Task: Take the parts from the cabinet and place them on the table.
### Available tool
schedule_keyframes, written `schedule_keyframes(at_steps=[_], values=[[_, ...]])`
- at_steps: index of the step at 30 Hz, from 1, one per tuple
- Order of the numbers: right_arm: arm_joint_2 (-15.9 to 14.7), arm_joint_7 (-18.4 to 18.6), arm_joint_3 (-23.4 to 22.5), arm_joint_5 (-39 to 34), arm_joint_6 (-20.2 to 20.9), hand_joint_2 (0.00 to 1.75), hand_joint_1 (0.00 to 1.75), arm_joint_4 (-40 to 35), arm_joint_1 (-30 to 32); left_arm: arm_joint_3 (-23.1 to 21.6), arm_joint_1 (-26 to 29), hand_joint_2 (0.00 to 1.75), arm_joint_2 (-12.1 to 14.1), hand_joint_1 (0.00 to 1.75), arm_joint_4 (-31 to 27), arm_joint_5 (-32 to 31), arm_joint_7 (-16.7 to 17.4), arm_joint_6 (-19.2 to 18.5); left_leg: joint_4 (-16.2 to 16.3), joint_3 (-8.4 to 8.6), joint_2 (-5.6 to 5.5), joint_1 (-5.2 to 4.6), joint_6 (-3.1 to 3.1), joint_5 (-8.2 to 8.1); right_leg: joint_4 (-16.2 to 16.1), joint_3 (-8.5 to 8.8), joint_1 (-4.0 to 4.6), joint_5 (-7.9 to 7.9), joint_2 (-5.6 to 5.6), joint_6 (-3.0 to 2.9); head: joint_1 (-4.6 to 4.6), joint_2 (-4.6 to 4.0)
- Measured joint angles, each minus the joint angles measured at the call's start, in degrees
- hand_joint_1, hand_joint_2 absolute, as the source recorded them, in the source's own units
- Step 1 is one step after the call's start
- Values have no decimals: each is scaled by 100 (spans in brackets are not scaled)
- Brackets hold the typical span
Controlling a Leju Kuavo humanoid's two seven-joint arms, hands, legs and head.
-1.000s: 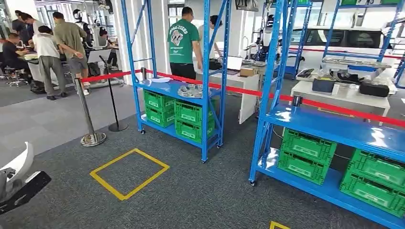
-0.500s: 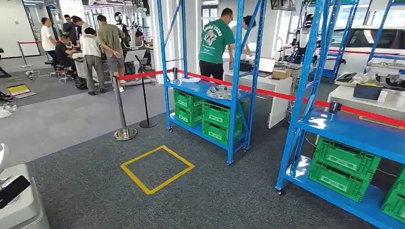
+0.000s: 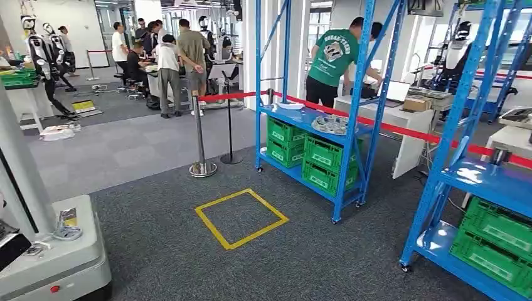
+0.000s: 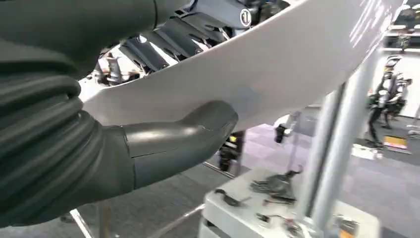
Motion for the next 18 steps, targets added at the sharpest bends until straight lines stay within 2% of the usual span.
schedule_keyframes(at_steps=[1,2,3,4,5,6,7,8,9,10,11,12,13,14,15,16,17,18], values=[[2,-2,0,0,0,0,0,0,0,0,-16,175,4,175,-4,0,0,0,0,-3,-53,-1,25,3,194,-70,-29,-140,248,30,0,0],[4,-2,0,-2,8,0,0,0,6,0,-30,175,-4,175,-7,0,0,2,0,-7,-110,-5,48,8,585,-249,-37,-359,404,46,0,0],[4,0,0,0,11,0,0,0,13,0,-30,175,-20,175,-4,-18,-2,4,0,-12,-165,-18,70,7,1075,-486,-36,-581,481,50,0,0],[4,0,0,-2,11,0,0,0,18,0,-25,175,-28,175,-2,-48,9,7,2,-19,-232,-33,78,9,1502,-710,-32,-733,509,40,2,0],[4,0,0,0,11,0,0,0,21,0,-18,175,-28,175,2,-85,20,7,3,-24,-313,-49,85,13,1787,-884,-27,-766,521,17,0,0],[4,0,0,2,9,0,0,0,24,0,-19,175,-22,175,9,-103,42,7,3,-24,-376,-58,85,14,1757,-894,-18,-672,528,-12,0,0],[7,0,0,4,9,0,0,0,24,0,-19,175,-11,175,9,-129,88,7,3,-22,-437,-64,85,16,1497,-793,-3,-470,546,-54,0,0],[13,-2,0,4,11,0,0,0,19,0,-21,175,18,175,9,-173,155,7,2,-22,-510,-64,78,22,950,-550,18,-163,607,-113,0,0],[20,-4,0,7,11,0,0,0,16,0,-23,175,50,175,11,-217,219,7,2,-23,-565,-58,69,31,415,-296,38,78,771,-166,0,0],[20,-4,0,15,11,0,0,0,15,0,-23,175,72,175,13,-260,253,4,3,-31,-606,-39,53,40,21,-133,43,135,1095,-207,-2,0],[24,0,2,35,11,0,0,0,21,0,-23,175,103,175,20,-295,286,7,-1,-36,-675,-59,16,45,-16,-98,53,149,1050,-196,0,0],[24,2,2,50,15,0,0,0,20,0,-22,175,112,175,28,-336,321,7,-18,-48,-725,-36,-14,59,-25,-90,68,154,955,-182,-2,0],[24,7,2,57,17,0,0,0,16,-2,-22,175,129,175,37,-376,339,9,-35,-56,-781,-15,-49,78,-26,-91,85,154,918,-187,0,0],[24,7,0,59,9,0,0,0,5,-2,-20,175,184,175,41,-398,345,11,-69,-58,-853,-13,-102,104,-54,-83,93,169,852,-213,-2,0],[33,4,0,61,9,0,0,0,-4,-2,-13,175,248,175,41,-429,363,22,-81,-97,-864,-13,-136,104,-157,-49,51,232,779,-252,-2,0],[39,0,2,66,9,0,0,0,-20,-2,1,175,283,175,48,-475,398,59,31,-151,-569,-38,-132,8,-218,-23,49,267,720,-278,-2,0],[39,-18,2,68,9,0,0,0,-14,-4,-8,175,310,175,52,-531,500,93,312,-269,-353,-55,-153,-200,-240,-20,48,278,678,-301,-9,0],[39,-35,0,77,7,0,0,0,-8,-4,0,175,334,175,55,-562,559,133,679,-424,-264,-53,-176,-400,-241,-23,48,277,612,-305,-9,0]])
